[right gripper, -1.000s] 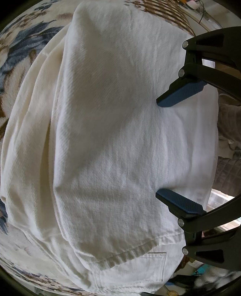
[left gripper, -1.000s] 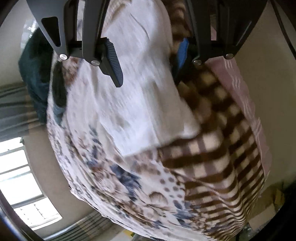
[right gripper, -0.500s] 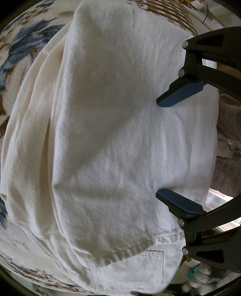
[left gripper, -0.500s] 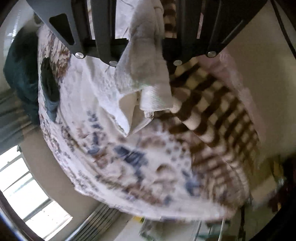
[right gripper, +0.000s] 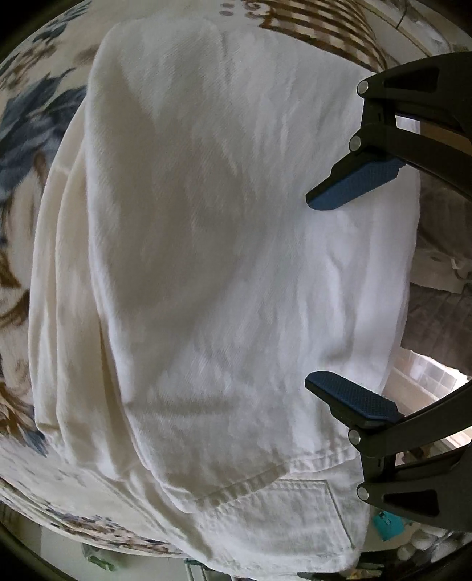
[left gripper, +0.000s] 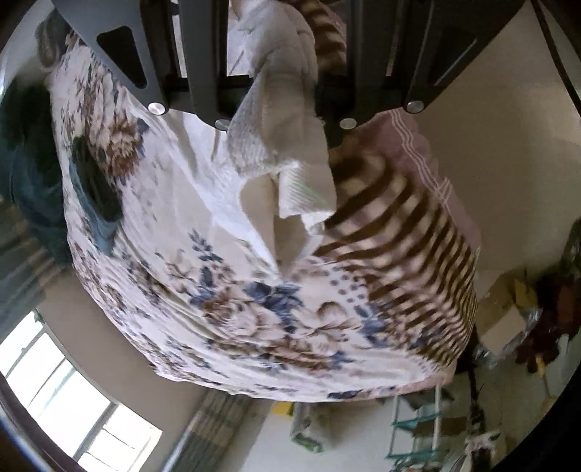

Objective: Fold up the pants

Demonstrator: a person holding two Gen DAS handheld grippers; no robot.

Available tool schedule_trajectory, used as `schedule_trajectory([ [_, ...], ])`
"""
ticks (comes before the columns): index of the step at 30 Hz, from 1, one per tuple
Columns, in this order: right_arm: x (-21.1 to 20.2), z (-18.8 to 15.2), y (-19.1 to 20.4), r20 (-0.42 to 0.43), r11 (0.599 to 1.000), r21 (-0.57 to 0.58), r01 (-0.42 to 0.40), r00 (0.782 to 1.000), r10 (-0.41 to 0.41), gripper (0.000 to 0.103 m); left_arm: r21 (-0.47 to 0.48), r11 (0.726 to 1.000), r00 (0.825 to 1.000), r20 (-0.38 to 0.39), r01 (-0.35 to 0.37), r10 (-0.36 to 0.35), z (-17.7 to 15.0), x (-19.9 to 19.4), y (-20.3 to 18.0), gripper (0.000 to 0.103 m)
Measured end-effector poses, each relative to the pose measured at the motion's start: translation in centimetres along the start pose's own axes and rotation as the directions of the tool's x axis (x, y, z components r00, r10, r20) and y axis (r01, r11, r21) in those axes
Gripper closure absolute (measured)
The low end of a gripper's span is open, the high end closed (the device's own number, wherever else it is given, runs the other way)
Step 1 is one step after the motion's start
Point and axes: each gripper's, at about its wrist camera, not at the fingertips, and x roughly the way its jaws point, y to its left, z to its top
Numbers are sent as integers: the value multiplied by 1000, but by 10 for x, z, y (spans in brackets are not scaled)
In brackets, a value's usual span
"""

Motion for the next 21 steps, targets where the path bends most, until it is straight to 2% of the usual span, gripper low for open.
schedule_trajectory([
  [2, -1, -3, -6, 3, 1000, -3, -9, 1000, 9, 10, 47, 999, 1000, 24, -8, 6, -4, -10, -14, 83],
  [4, -4, -6, -11, 10, 1000, -2, -17, 1000, 17, 10, 86, 996, 999, 46, 15, -19, -5, -19, -29, 84],
  [9, -22, -7, -40, 61, 998, 33, -59, 997, 57, 10, 215, 967, 987, 59, 133, -149, -16, -42, -89, 84],
  [12, -35, -14, -66, 101, 994, 81, -79, 992, 71, 10, 311, 926, 972, 23, 214, -233, -38, -51, -136, 84],
  [14, -47, -23, -98, 124, 989, 115, -91, 989, 76, 10, 381, 888, 964, -31, 255, -264, -62, -48, -168, 84],
  [15, -49, -26, -109, 132, 987, 129, -94, 988, 77, 10, 420, 865, 960, -82, 275, -266, -80, -42, -188, 84],
  [17, -57, -33, -134, 147, 984, 155, -89, 987, 67, 10, 484, 829, 960, -146, 278, -237, -107, -31, -215, 84],
  [21, -77, -38, -191, 161, 980, 198, 13, 986, -45, 10, 605, 753, 962, -228, 259, -149, -175, 0, -259, 85],
])
